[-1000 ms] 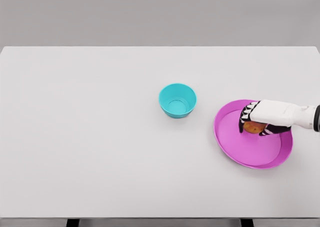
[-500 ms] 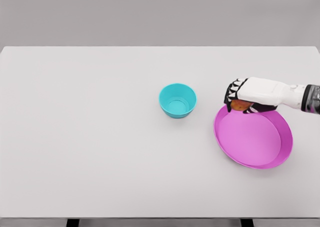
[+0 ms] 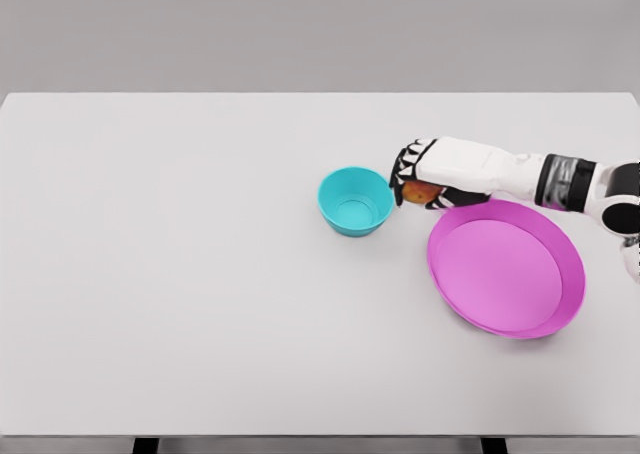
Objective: Put the apple from the pink plate into the blue bowl with your right arm
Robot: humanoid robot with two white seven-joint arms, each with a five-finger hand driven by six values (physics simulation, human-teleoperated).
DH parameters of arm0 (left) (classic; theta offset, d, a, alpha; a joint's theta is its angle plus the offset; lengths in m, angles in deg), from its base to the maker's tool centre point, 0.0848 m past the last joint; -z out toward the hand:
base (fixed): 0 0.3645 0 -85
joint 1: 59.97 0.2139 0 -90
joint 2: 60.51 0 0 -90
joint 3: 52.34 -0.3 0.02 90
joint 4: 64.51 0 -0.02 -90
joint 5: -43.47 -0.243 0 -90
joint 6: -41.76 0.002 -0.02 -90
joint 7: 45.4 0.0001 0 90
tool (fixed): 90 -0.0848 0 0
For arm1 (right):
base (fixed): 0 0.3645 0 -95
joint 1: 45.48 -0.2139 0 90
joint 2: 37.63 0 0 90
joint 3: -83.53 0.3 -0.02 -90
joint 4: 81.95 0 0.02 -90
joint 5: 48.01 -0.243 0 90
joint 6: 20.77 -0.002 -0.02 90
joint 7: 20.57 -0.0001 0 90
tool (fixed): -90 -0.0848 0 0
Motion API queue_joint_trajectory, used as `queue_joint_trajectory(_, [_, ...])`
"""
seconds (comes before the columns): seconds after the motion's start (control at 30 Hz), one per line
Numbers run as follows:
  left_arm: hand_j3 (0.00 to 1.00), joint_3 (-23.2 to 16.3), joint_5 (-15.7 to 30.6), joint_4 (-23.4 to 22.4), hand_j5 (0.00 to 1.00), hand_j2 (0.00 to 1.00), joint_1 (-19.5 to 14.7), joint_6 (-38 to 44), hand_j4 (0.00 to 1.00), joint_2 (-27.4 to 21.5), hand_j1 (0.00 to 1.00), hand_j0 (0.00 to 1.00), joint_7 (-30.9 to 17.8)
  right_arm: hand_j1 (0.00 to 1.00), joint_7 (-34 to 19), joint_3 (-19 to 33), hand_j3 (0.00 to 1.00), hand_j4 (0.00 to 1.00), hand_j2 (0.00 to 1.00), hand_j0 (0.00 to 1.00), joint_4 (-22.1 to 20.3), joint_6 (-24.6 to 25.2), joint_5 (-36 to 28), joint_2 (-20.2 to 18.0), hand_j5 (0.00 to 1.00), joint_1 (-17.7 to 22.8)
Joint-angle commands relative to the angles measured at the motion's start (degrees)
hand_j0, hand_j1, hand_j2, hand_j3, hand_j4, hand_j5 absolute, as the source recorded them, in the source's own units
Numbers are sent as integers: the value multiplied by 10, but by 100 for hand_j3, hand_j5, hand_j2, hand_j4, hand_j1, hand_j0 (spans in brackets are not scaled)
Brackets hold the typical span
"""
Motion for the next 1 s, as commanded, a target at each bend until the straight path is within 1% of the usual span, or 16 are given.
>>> queue_joint_trajectory(0.0, [100,0,0,0,100,100,0,0,100,0,100,100,0,44,1,-4,44,44,44,44,4,2,0,11,44,-1])
queue_joint_trajectory(0.1, [100,0,0,0,100,100,0,-1,100,0,100,100,0,44,1,-25,44,44,44,44,23,2,1,35,44,-17])
queue_joint_trajectory(0.2, [100,0,0,0,100,100,0,0,100,0,100,100,0,44,1,-32,44,44,44,44,36,2,9,48,44,-25])
queue_joint_trajectory(0.23, [100,0,0,0,100,100,0,0,100,0,100,100,0,45,1,-43,45,45,45,45,44,2,9,57,45,-37])
queue_joint_trajectory(0.33, [100,0,0,0,100,100,0,0,100,0,100,100,0,45,1,-51,45,45,45,45,64,2,17,67,45,-47])
queue_joint_trajectory(0.37, [100,0,0,0,100,100,0,0,100,0,100,100,0,45,1,-56,45,45,45,45,73,2,19,76,45,-51])
queue_joint_trajectory(0.4, [100,0,0,0,100,100,0,0,100,0,100,100,0,45,1,-63,45,45,45,45,81,2,20,79,45,-58])
queue_joint_trajectory(0.57, [100,0,0,0,100,100,0,0,100,0,100,100,0,46,1,-69,46,46,46,46,88,2,26,97,46,-68])
queue_joint_trajectory(0.63, [100,0,0,0,100,100,0,-1,100,0,100,100,0,46,1,-83,46,46,46,46,102,2,26,104,46,-77])
queue_joint_trajectory(0.73, [100,0,0,0,100,100,0,0,100,0,100,100,0,47,1,-87,47,47,47,47,109,2,26,109,47,-83])
queue_joint_trajectory(0.87, [100,0,0,0,100,100,0,0,100,0,100,100,0,48,1,-105,48,48,48,48,133,2,26,127,48,-102])
queue_joint_trajectory(0.93, [100,0,0,0,100,100,0,-1,100,0,100,100,0,48,1,-106,48,48,48,48,135,2,26,128,48,-102])
queue_joint_trajectory(0.97, [100,0,0,0,100,100,0,0,100,0,100,100,0,50,1,-106,50,50,50,50,135,2,26,127,50,-102])
